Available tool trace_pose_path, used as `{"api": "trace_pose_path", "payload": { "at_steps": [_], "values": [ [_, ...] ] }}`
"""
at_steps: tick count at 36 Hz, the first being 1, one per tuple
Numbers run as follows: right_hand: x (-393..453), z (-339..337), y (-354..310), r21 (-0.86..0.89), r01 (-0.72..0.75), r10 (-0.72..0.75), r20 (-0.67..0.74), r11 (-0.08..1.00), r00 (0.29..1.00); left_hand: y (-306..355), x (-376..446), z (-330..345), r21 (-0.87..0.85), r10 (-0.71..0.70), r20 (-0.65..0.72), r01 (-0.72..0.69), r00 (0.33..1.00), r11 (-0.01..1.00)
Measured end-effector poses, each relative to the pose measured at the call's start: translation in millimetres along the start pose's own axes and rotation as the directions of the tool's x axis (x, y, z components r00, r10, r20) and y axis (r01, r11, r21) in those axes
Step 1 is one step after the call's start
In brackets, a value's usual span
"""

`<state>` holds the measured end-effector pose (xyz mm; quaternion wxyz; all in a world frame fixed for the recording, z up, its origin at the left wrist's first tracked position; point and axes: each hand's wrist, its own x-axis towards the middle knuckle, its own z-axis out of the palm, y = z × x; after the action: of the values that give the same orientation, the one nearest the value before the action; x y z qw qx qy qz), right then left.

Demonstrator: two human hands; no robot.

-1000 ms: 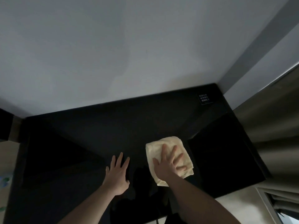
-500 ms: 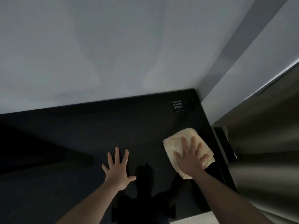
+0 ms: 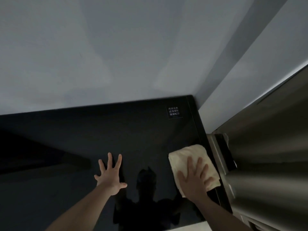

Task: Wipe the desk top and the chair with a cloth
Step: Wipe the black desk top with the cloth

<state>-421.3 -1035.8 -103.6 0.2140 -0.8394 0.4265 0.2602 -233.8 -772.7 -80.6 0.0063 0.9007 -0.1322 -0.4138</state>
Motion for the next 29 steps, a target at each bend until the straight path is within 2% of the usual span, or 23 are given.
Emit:
{"api": "trace_pose_path", "payload": {
  "at_steps": [11, 15, 18, 24, 29],
  "values": [
    [69.1, -36.4, -5.7, -0.043, 0.035, -0.034, 0.023, 0.998, 0.999, -9.5, 7.9, 9.0, -0.021, -0.002, -0.017, 0.002, 1.0, 1.0],
    [84.0, -45.6, -16.5, -0.013, -0.018, 0.018, -0.013, 1.0, 1.0, -11.0, 8.2, 8.5, -0.022, 0.007, -0.025, -0.007, 1.0, 1.0],
    [81.8, -43.9, -25.6, 0.005, -0.072, 0.072, -0.043, 0.997, 0.996, -11.3, 6.1, 9.6, -0.026, 0.016, -0.03, -0.017, 0.999, 1.0],
    [63.9, -30.0, -54.4, 0.045, -0.098, 0.099, -0.008, 0.994, 0.995, -22.9, 3.4, 0.4, 0.006, 0.053, -0.04, -0.053, 0.998, 0.999],
    [19.3, 4.9, -102.5, 0.055, -0.099, 0.098, 0.019, 0.994, 0.995, -54.5, -4.1, -9.9, 0.126, 0.172, -0.014, -0.168, 0.985, 0.978]
  ]
}}
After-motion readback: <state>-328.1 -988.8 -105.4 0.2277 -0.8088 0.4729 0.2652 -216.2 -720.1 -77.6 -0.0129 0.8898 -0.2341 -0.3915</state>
